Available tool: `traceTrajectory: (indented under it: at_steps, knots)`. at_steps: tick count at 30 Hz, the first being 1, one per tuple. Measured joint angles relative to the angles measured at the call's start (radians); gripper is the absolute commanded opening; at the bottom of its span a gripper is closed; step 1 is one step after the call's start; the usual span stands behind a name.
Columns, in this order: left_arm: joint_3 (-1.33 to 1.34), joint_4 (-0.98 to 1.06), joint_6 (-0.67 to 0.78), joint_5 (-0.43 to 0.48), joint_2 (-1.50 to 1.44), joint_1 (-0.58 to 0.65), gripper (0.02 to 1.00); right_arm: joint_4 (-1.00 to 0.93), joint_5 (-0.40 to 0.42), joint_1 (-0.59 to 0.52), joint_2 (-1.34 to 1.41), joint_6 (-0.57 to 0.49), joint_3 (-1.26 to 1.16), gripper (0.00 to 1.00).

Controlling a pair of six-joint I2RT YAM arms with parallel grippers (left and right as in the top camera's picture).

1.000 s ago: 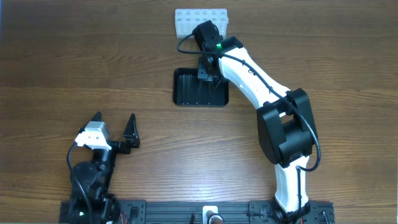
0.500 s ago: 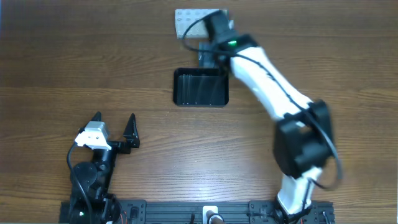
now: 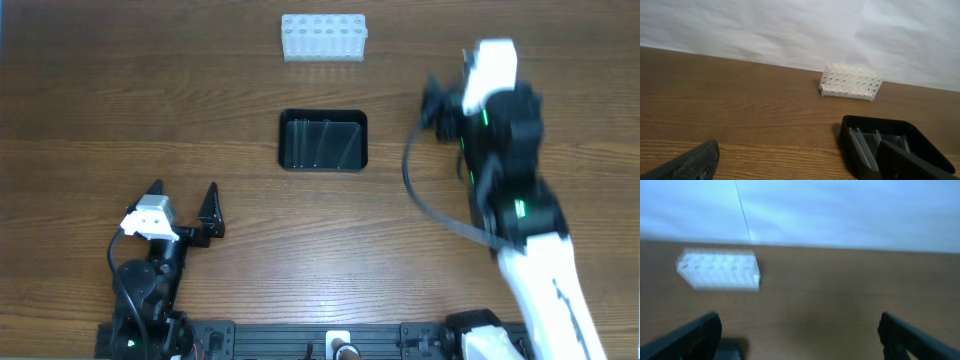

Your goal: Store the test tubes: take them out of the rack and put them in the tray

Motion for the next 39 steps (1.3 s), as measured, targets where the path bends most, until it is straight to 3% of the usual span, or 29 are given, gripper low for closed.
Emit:
traceTrajectory:
  at_steps: [9,14,25,31,39]
  knots:
    - [0.0,0.0,0.0,0.0,0.0,0.0,1.0,0.039,0.006,-0.103,-0.545,-0.066,-0.393,0.993]
    - [0.0,0.0,0.0,0.0,0.0,0.0,1.0,0.045,-0.005,-0.14,-0.713,-0.072,-0.531,0.993]
    - [0.0,0.0,0.0,0.0,0.0,0.0,1.0,0.256,-0.05,-0.142,-0.923,-0.07,-0.776,0.993]
    - [0.0,0.0,0.0,0.0,0.0,0.0,1.0,0.33,-0.055,-0.142,-1.001,-0.018,-0.873,0.991]
    - [0.0,0.0,0.0,0.0,0.0,0.0,1.0,0.272,-0.062,-0.142,-1.003,0.007,-0.894,0.991]
